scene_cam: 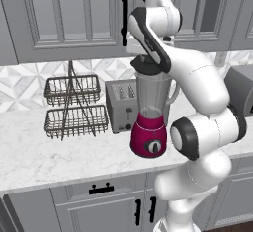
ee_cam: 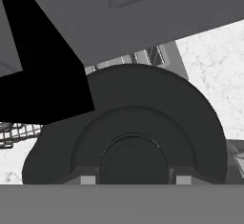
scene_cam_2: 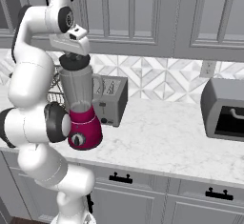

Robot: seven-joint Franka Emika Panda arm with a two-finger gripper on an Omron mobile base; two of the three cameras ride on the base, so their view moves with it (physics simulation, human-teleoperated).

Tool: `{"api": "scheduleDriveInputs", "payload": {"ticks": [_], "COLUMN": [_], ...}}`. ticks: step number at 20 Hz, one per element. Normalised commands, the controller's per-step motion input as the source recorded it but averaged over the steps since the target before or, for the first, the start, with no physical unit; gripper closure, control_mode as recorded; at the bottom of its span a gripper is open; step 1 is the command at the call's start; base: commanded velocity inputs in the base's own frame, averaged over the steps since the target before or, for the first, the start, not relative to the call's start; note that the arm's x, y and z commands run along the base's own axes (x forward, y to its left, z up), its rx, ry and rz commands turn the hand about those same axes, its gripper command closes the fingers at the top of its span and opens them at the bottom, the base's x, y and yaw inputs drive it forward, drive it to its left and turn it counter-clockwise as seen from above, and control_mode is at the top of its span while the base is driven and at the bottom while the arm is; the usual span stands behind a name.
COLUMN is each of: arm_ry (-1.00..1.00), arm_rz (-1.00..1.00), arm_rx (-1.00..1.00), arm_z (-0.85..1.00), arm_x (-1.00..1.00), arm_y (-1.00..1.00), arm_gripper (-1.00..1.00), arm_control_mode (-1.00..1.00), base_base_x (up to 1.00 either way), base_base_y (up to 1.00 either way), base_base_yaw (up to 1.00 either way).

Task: Close the lid blender by securely placing the lid on top.

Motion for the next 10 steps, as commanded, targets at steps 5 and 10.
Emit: {"api": "scheduleDriveInputs", "payload": {"ticks": [5, 10], "arm_ry": [0.01, 0.0], "arm_rz": [0.04, 0.07], "arm_rx": [0.0, 0.0], "arm_z": [-0.05, -0.1], "arm_x": [0.08, -0.15], "arm_y": [0.0, 0.0], "arm_gripper": [1.0, 1.0], "arm_control_mode": [-1.0, -1.0], "base_base_x": [0.0, 0.0], "base_base_y": [0.0, 0.0], "base_base_yaw": [0.0, 0.0]}}
